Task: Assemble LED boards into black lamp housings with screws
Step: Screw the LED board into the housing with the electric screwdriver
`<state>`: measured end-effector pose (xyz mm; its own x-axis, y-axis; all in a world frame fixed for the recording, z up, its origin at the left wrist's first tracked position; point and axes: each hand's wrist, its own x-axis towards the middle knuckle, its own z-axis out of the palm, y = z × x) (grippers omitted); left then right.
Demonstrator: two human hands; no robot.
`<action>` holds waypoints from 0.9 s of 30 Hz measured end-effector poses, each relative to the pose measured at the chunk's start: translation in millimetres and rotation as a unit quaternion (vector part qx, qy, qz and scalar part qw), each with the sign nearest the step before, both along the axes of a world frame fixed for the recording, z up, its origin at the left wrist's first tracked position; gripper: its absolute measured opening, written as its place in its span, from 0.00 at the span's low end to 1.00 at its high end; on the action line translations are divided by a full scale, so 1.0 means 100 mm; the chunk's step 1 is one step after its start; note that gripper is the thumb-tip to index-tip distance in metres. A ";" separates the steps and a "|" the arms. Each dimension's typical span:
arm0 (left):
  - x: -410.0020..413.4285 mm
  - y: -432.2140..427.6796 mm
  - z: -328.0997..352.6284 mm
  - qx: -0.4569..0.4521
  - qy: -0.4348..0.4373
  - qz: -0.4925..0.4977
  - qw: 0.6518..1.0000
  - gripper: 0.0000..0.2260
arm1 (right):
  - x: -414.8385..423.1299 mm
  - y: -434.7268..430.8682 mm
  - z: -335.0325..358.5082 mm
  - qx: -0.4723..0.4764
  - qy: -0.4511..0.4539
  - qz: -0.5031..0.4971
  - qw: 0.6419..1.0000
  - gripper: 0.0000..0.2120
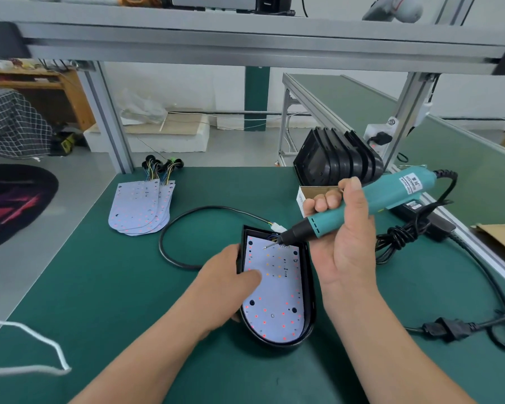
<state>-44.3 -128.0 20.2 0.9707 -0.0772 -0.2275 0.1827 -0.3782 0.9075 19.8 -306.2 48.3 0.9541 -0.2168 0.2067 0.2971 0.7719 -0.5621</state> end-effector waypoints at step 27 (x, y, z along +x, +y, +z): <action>0.02 -0.03 -0.11 -0.035 0.000 -0.017 0.999 0.13 | 0.01 0.12 -0.08 -0.130 -0.028 -0.014 0.991 0.07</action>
<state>-42.1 -131.5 9.6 0.9672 -0.1255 -0.2207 0.1711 -0.3202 0.9318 21.0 -294.2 40.8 0.9338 -0.1750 0.3122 0.3530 0.5941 -0.7228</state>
